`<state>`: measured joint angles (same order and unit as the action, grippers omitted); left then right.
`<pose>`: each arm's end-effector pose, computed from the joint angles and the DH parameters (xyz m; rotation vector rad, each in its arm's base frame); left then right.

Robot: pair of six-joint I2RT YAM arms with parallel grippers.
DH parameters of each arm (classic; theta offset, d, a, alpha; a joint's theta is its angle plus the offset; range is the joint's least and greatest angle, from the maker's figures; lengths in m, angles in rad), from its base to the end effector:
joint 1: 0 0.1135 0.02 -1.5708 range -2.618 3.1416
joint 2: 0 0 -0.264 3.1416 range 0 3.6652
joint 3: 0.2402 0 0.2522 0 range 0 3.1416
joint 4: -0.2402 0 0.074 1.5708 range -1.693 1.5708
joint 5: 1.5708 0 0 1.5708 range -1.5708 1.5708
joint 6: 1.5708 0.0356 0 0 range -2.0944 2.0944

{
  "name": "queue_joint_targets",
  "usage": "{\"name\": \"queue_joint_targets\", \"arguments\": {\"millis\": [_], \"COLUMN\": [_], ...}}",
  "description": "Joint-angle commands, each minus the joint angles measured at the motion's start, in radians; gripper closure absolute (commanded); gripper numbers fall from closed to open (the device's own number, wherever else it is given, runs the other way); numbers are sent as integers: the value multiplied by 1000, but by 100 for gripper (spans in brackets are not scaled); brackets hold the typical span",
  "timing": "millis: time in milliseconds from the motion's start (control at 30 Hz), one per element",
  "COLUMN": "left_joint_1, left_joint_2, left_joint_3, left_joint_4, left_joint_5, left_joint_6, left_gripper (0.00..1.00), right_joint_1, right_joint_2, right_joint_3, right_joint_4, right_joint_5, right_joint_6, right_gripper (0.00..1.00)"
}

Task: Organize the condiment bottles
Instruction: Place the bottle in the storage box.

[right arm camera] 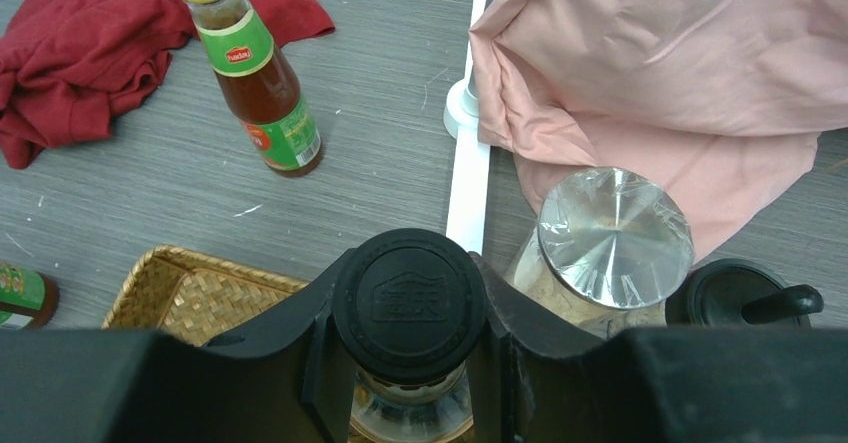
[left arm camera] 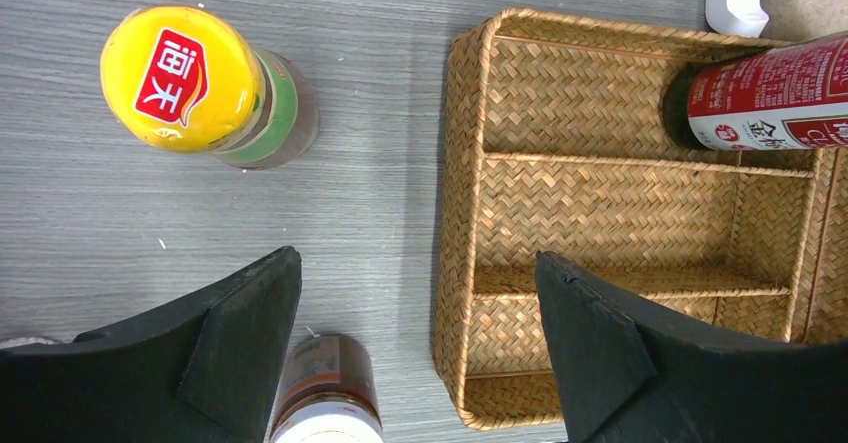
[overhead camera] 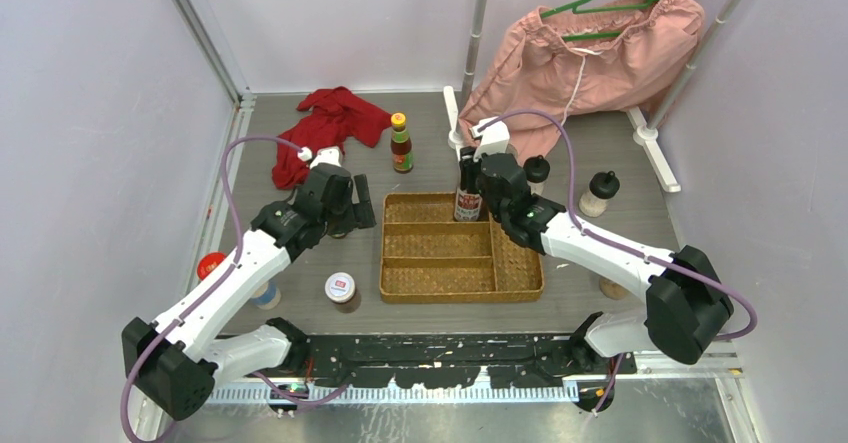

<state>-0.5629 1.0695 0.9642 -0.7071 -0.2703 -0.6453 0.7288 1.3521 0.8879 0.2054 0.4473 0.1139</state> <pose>0.1890 -0.1080 0.3003 -0.2248 2.3511 -0.2699 0.2424 0.1958 0.2880 -0.2417 1.7915 0.1910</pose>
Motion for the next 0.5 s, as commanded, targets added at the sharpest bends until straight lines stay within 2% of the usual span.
{"name": "queue_joint_targets", "arguments": {"millis": [0, 100, 200, 467], "left_joint_1": [-3, -3, -3, -4], "left_joint_2": [3, 2, -1, 3], "left_joint_3": [-4, -5, -9, -8], "left_joint_4": [36, 39, 41, 73], "left_joint_5": [-17, -15, -15, -8], "left_joint_6": [-1, -1, 0, 20], "left_gripper": [13, 13, 12, 11], "right_joint_1": [-3, -2, -3, -3], "right_joint_2": [-38, -40, -51, -96], "right_joint_3": [25, 25, 14, 23], "right_joint_4": [111, 105, 114, 81], "right_joint_5": [4, -8, -18, -23], "right_joint_6": [19, 13, 4, 4], "right_gripper": [75, 36, 2, 0]}}
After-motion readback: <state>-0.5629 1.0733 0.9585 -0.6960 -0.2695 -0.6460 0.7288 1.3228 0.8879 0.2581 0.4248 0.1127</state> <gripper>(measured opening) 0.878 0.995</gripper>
